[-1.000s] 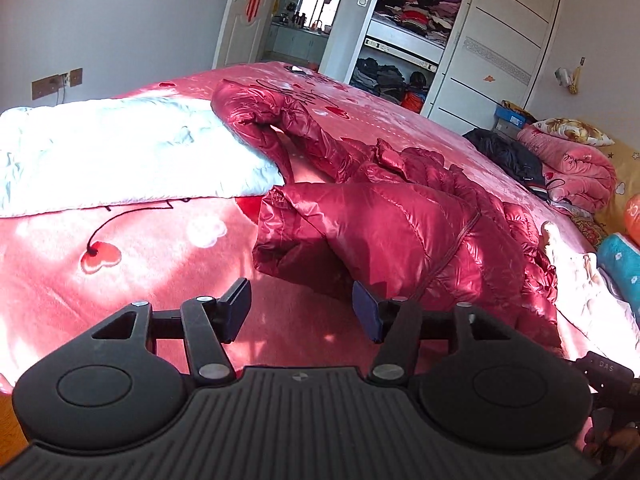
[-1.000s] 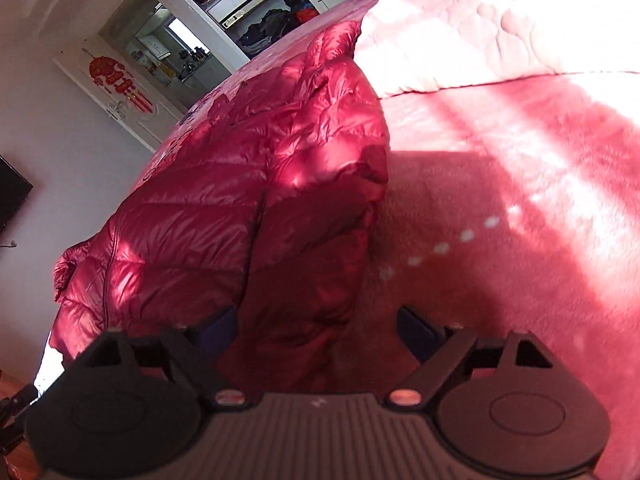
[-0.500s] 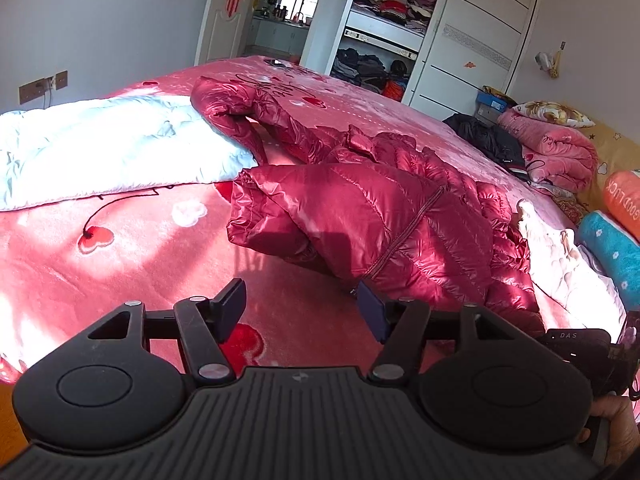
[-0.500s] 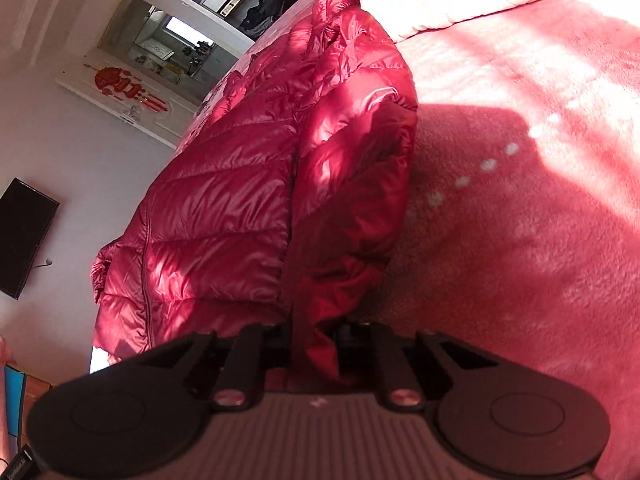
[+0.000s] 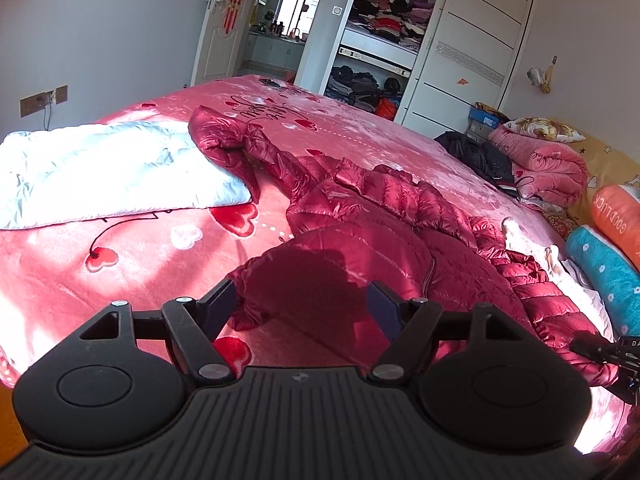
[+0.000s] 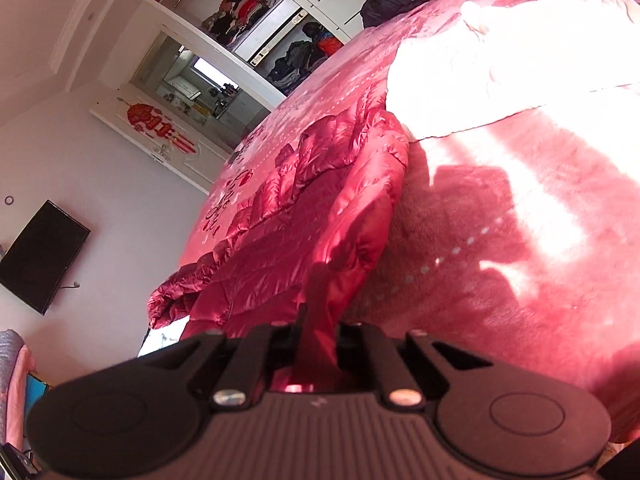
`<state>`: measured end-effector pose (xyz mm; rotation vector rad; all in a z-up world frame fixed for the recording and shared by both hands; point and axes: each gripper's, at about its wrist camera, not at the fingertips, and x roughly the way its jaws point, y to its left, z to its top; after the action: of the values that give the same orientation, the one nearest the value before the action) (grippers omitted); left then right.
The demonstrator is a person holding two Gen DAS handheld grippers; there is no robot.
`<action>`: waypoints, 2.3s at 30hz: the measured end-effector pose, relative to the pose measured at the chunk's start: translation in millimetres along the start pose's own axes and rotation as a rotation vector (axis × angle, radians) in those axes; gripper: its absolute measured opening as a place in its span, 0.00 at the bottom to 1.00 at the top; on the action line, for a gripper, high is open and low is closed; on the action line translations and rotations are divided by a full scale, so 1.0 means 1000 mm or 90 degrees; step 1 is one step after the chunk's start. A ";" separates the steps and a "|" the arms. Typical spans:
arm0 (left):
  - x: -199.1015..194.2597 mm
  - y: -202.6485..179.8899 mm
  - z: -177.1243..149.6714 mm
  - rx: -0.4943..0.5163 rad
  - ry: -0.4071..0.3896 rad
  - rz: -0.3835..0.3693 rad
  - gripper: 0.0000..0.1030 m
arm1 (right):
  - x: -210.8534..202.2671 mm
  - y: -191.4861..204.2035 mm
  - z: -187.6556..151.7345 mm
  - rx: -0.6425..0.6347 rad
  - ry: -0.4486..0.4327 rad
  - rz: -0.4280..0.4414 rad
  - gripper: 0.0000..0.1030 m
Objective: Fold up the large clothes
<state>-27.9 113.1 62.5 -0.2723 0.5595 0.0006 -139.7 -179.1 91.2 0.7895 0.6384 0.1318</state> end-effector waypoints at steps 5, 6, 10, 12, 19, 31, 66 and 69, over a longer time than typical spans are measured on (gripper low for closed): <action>-0.006 -0.005 0.001 0.007 -0.010 -0.013 0.89 | -0.031 -0.008 -0.003 0.003 -0.008 -0.026 0.02; -0.007 -0.005 0.002 0.009 -0.011 -0.017 0.90 | -0.037 -0.010 -0.005 0.006 -0.009 -0.028 0.02; -0.009 -0.009 0.003 0.022 -0.010 -0.023 0.91 | -0.059 -0.023 -0.017 0.025 -0.002 -0.038 0.02; -0.009 -0.011 0.003 0.029 -0.009 -0.026 0.92 | -0.071 -0.028 -0.020 0.038 0.001 -0.039 0.01; -0.004 -0.019 0.001 0.049 -0.003 -0.037 0.94 | -0.104 -0.050 -0.030 0.062 -0.010 -0.080 0.02; 0.032 -0.039 0.005 0.087 0.024 -0.040 0.94 | -0.121 -0.046 -0.011 -0.011 -0.078 -0.177 0.50; 0.269 -0.065 0.045 -0.070 0.080 0.070 0.90 | 0.171 0.011 0.007 -0.463 -0.122 -0.130 0.93; 0.279 -0.070 0.042 -0.056 0.087 0.083 0.87 | 0.178 0.012 0.010 -0.464 -0.112 -0.121 0.95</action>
<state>235.7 36.3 -32.1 -0.3235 0.7139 0.1339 11.2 -116.3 18.3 0.0340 0.4456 0.1091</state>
